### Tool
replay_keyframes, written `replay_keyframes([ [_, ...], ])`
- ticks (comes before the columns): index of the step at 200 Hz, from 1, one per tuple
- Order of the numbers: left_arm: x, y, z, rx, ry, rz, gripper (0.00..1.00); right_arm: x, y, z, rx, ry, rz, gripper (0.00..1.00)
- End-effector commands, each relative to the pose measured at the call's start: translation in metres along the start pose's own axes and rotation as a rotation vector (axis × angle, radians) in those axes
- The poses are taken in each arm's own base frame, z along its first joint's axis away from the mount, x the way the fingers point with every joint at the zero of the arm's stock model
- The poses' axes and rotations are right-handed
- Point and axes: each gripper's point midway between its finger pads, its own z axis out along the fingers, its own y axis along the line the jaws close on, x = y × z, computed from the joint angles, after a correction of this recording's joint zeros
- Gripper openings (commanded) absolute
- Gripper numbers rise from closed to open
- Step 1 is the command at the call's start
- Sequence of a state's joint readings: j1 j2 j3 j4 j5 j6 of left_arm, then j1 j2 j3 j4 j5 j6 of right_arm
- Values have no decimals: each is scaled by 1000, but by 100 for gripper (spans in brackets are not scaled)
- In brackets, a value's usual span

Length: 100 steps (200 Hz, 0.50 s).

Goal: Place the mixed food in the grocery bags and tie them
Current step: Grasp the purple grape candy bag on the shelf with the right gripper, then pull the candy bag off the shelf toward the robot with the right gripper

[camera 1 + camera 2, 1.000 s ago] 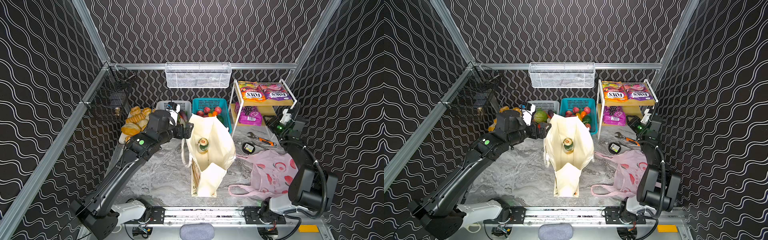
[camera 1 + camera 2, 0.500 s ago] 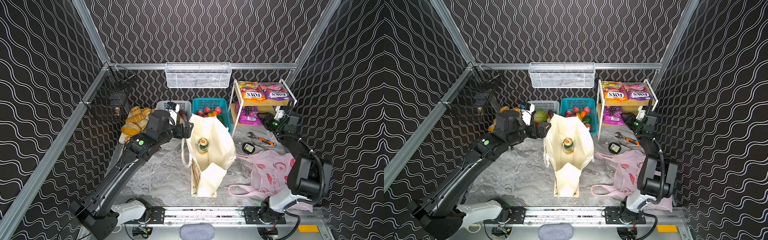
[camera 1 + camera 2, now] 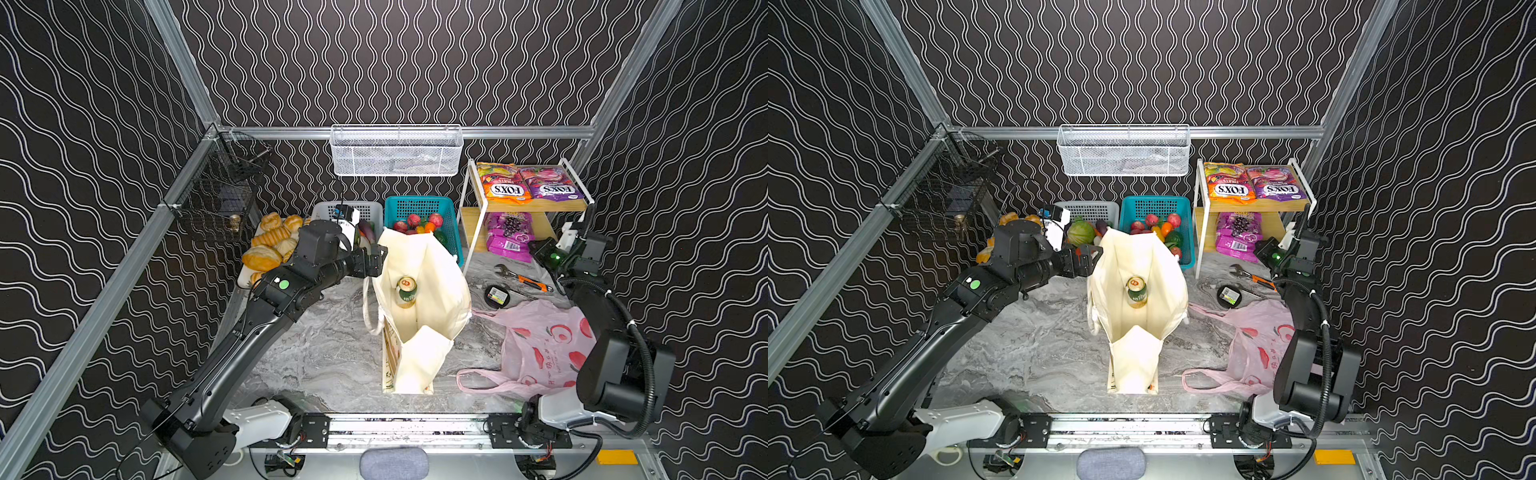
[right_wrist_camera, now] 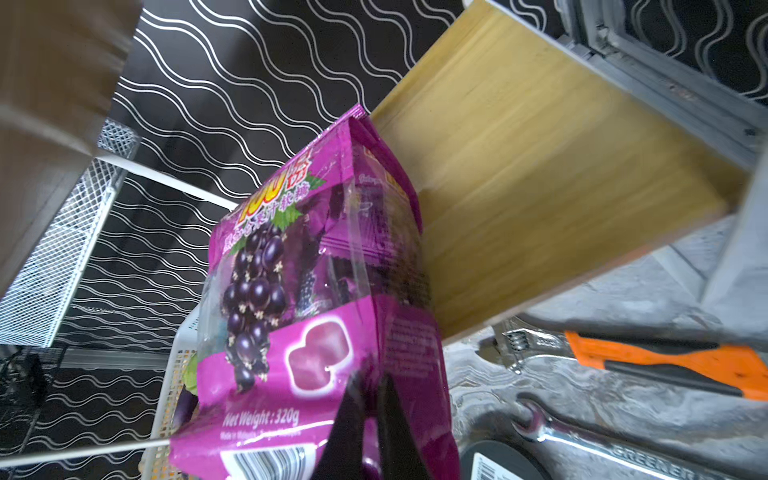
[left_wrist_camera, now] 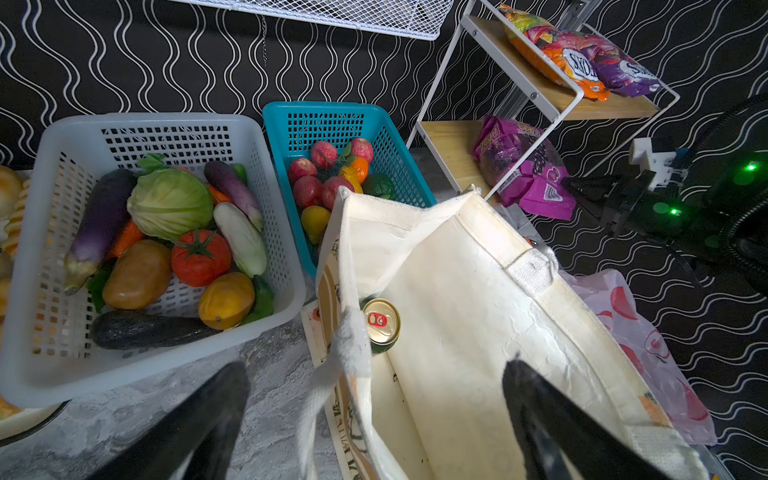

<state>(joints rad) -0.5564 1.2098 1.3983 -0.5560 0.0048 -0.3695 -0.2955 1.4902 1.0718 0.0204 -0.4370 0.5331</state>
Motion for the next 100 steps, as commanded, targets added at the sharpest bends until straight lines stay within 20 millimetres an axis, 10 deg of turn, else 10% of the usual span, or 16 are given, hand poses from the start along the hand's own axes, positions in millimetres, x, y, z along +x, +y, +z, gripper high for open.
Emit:
replay_keyframes([
  [1, 0, -1, 0, 9, 0, -19, 99, 7, 6, -1, -31, 37, -5, 21],
  [29, -1, -3, 1, 14, 3, -20, 99, 4, 19, 3, -92, 66, -17, 54],
  [100, 4, 1, -1, -4, 18, -15, 99, -4, 20, 26, -135, 97, -14, 73],
])
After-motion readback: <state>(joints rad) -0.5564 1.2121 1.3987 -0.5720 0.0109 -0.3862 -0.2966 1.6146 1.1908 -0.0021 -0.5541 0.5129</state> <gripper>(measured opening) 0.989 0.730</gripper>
